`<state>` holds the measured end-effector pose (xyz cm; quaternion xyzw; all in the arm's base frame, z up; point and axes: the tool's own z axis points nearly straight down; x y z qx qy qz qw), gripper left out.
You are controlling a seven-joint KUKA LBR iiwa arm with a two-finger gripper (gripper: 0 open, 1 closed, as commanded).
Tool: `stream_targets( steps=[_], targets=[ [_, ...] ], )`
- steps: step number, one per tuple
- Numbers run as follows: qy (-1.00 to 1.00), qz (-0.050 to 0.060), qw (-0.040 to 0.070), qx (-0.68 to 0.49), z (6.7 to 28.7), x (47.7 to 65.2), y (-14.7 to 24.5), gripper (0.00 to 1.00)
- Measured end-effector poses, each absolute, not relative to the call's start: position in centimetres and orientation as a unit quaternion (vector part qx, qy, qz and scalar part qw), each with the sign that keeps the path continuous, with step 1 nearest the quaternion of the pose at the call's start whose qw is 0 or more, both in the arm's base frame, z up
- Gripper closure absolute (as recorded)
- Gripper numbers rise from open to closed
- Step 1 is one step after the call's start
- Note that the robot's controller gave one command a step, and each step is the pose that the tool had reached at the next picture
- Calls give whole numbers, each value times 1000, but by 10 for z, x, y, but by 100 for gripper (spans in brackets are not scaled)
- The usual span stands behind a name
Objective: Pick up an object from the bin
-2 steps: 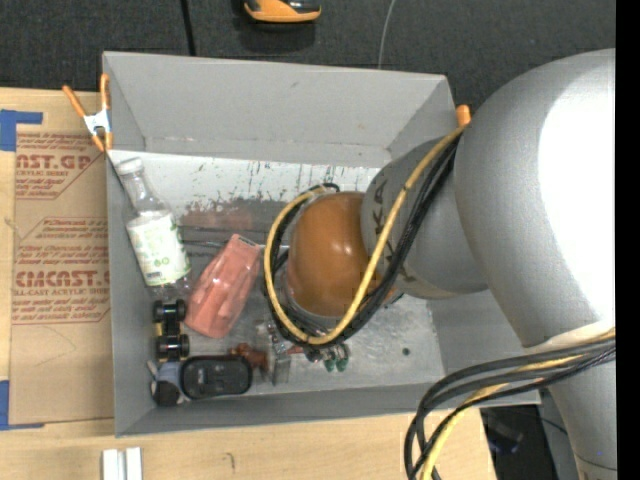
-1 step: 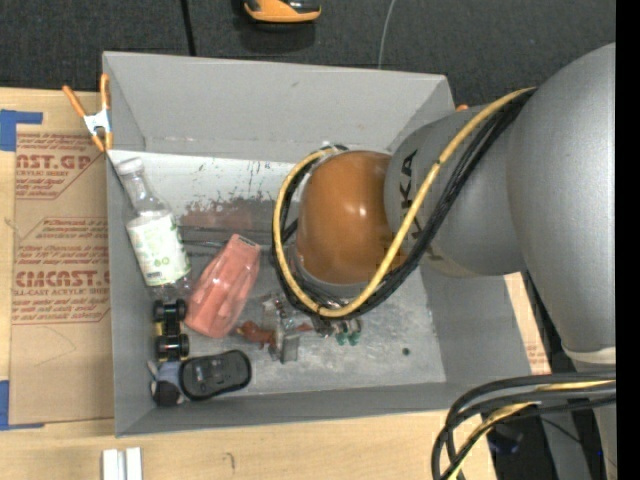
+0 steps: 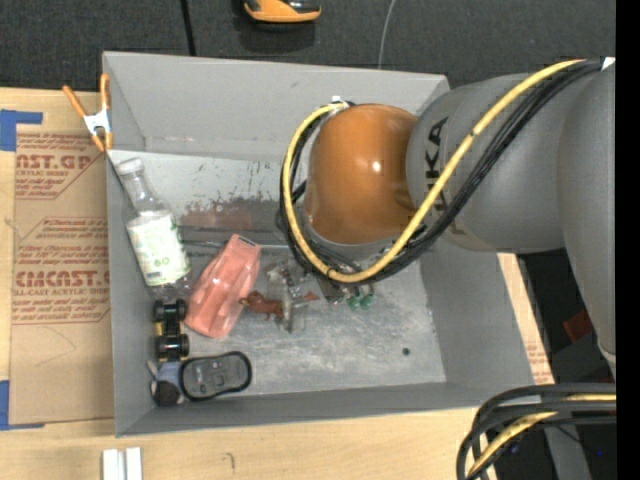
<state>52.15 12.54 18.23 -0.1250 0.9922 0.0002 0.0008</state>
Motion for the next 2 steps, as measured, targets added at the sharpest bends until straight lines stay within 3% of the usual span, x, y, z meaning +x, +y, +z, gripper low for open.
stream_targets(
  steps=[1,2],
  targets=[
    [992,0,1,-125,182,521,125,100],
    [991,0,-3,-133,222,523,127,100]
  ],
)
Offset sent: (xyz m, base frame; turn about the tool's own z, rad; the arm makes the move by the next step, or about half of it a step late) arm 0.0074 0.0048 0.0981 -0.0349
